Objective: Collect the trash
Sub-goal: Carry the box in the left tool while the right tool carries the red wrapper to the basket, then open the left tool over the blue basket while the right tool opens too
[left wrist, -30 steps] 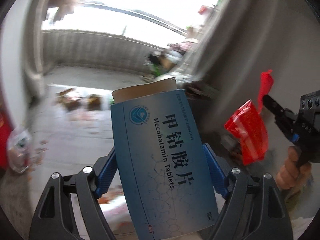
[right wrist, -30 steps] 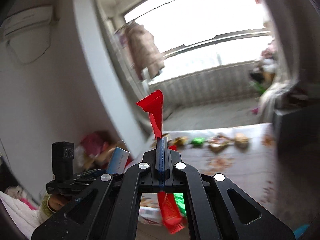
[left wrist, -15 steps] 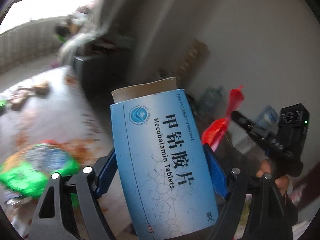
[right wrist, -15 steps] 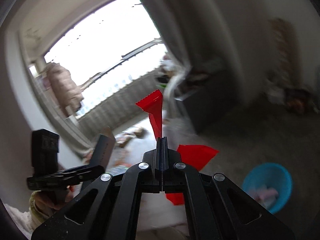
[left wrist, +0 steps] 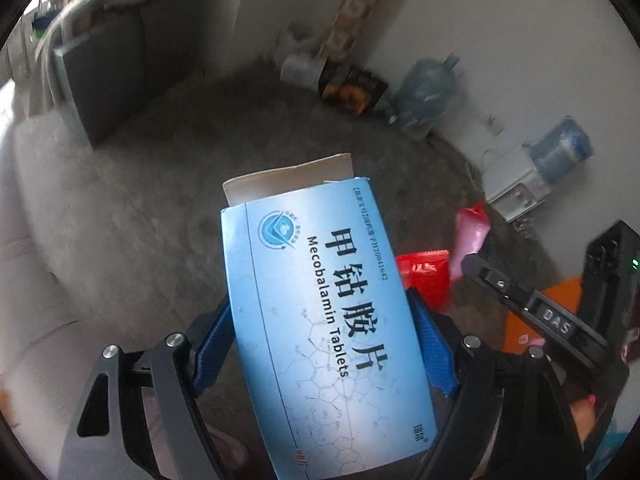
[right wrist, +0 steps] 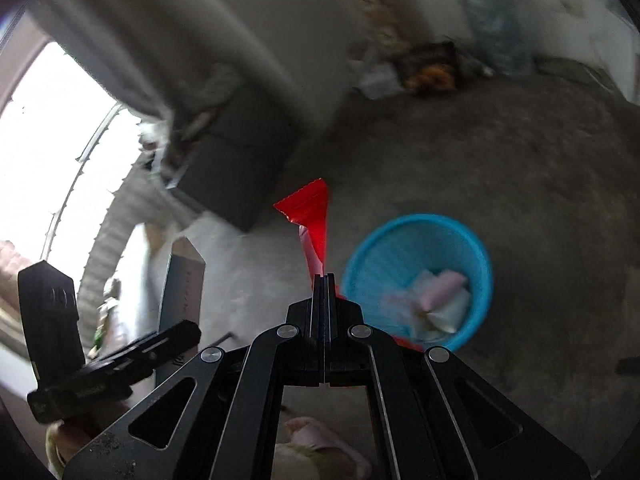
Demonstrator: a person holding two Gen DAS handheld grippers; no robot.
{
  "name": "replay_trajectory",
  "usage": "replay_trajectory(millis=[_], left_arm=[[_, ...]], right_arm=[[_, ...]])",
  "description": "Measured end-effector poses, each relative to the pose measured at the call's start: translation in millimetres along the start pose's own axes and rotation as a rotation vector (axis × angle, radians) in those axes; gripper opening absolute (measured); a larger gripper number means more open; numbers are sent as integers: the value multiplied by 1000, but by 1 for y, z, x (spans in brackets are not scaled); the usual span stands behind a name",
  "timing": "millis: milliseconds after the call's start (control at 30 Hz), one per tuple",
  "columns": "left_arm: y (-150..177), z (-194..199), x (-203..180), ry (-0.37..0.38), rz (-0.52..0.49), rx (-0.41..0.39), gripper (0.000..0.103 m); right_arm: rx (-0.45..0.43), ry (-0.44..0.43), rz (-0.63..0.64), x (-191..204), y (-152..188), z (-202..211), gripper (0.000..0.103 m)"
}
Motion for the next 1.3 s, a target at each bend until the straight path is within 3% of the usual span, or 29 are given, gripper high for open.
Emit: replay_trajectory(millis=[167,267,367,400,467,700,933,1300], left_arm=[[-25,-74,-10,15,36,79,80],[-27,-106,-3,-25,96,116,85],[-23,-113,2,-19,140,135,86],[-22,-114,0,-13,141,139,86],[-20,-106,0,-10,126,123,87],[-24,-75,-9,-4,128,58,89],[-15,-29,-23,21,109,7,89],[41,104,-34,23,9,-150,89]], right_arm=[[16,20,-124,-55,-11,-29,6],[92,22,-179,-81,-9,-54,34],[148,49,-183,-90,-1,-69,36],[154,47,-182,-90,2,-70,42],[148,33,-195,-90,9,-69,50],[169,-5,-234,-87,35,-58,54],[143,-33,-194,-68,57,-30,63],[79,-107,-44,2,66,28,73]])
Point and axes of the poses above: each gripper's, at about its wrist camera, not at the fingertips, and z roughly against the way its jaws point, x to its left, y to its underside, the point moved 7 cm from there along -z, roughly the way its jaws point, and after that the axes turned 10 degrees about x, right-handed, at the moved point
